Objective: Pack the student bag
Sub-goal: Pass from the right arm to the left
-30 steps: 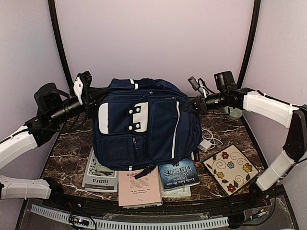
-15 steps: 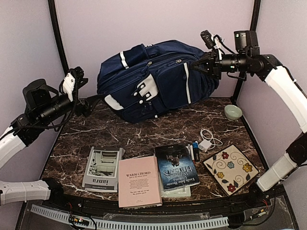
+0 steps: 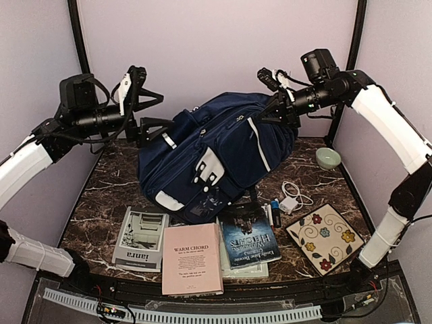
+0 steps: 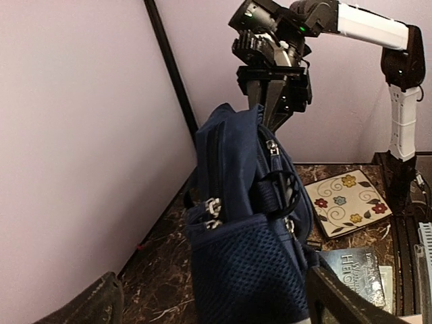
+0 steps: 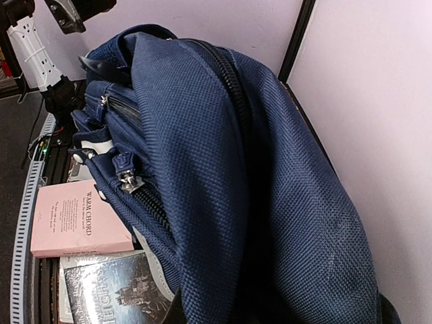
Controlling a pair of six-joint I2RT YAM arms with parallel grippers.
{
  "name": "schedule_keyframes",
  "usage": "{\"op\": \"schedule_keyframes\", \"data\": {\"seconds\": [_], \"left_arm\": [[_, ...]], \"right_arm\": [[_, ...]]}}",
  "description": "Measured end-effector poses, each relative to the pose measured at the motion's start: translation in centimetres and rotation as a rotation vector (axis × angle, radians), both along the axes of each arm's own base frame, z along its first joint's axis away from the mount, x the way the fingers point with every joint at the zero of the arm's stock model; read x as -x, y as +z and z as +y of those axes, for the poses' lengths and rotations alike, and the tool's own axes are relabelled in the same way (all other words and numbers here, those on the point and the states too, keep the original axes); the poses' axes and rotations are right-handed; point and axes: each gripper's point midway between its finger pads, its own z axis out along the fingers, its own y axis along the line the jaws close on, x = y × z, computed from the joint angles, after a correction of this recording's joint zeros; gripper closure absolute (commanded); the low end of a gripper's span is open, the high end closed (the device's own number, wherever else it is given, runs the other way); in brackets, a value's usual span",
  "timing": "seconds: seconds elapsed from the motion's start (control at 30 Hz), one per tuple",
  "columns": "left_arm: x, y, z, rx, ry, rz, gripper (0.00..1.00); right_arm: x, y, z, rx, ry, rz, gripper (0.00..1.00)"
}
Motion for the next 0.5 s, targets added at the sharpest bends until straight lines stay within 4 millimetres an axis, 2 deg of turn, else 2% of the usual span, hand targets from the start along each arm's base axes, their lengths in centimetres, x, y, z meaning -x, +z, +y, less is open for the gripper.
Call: {"op": "schedule_keyframes", "data": {"seconds": [0.07,0.2,0.3,0.33,0.37,0.43,0.47,0.5], "left_arm": [[-0.3,-0.7,-1.6,0.004,-0.061,0.057,0.01],[0.9,-3.8,-4.5,-0.045,-0.167,0.16,0.01],[1.4,-4.8,-5.2,-0.081,-0.168,0.163,0.05],[1.2,-4.8,-5.1,-0.089,-0.153,0.152,0.09],[0.9,-4.9,-5.0,-0.098,-0.135,0.142,0.18],[0.4,-5.3,-4.6,-0.123,-0.1,0.126,0.43],[0.2,-5.6,-4.5,-0.139,-0.086,0.122,0.52],[0.0,-5.8,-4.4,-0.149,-0.079,0.119,0.54]], "right_arm": [[0.1,0.0,0.1,0.003,0.004,-0.002,1.0],[0.0,-0.1,0.1,0.006,0.004,-0.01,1.0],[0.1,-0.1,0.1,0.007,0.008,-0.013,1.0],[0.1,-0.1,0.1,0.007,0.008,-0.015,1.0],[0.1,-0.1,0.1,0.007,0.009,-0.016,1.0],[0.0,-0.2,0.2,0.005,0.009,-0.017,1.0],[-0.1,-0.2,0.2,0.004,0.009,-0.019,1.0],[-0.1,-0.2,0.2,0.003,0.009,-0.02,1.0]]}}
